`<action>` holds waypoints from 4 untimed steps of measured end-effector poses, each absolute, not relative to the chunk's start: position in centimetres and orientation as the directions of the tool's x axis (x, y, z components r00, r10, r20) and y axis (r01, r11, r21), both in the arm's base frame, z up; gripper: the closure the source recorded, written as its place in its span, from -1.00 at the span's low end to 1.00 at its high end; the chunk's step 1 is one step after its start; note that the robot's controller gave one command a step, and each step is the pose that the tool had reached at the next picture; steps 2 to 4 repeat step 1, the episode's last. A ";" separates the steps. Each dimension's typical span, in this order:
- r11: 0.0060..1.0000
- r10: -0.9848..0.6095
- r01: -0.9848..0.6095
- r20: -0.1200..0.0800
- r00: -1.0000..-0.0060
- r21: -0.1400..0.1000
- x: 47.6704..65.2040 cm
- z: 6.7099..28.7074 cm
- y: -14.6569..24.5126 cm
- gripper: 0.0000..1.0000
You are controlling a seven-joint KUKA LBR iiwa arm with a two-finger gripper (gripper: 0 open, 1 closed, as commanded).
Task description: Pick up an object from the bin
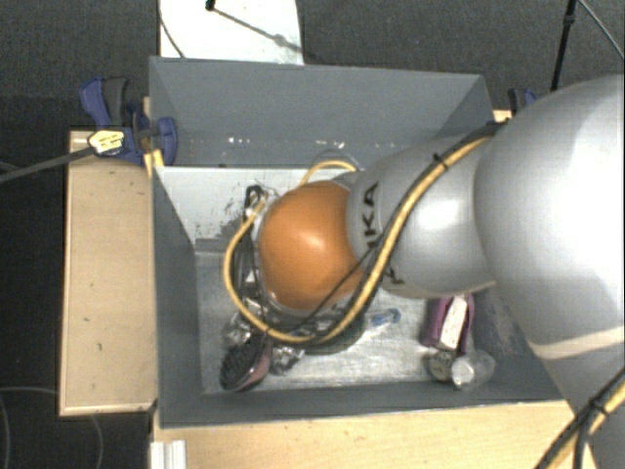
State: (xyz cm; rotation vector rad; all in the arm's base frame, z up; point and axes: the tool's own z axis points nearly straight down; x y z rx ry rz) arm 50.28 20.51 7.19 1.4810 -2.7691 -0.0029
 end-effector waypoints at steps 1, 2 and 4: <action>0.565 -0.825 -0.825 -0.008 -0.565 -0.004 50.5 16.6 20.6 1.00; 0.565 -0.825 -0.825 -0.008 -0.565 -0.004 50.5 16.6 20.6 1.00; 0.565 -0.825 -0.825 -0.008 -0.565 -0.004 50.5 16.6 20.6 1.00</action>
Offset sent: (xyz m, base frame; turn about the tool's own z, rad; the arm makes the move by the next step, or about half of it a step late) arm 0.0000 0.0000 0.0892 0.0000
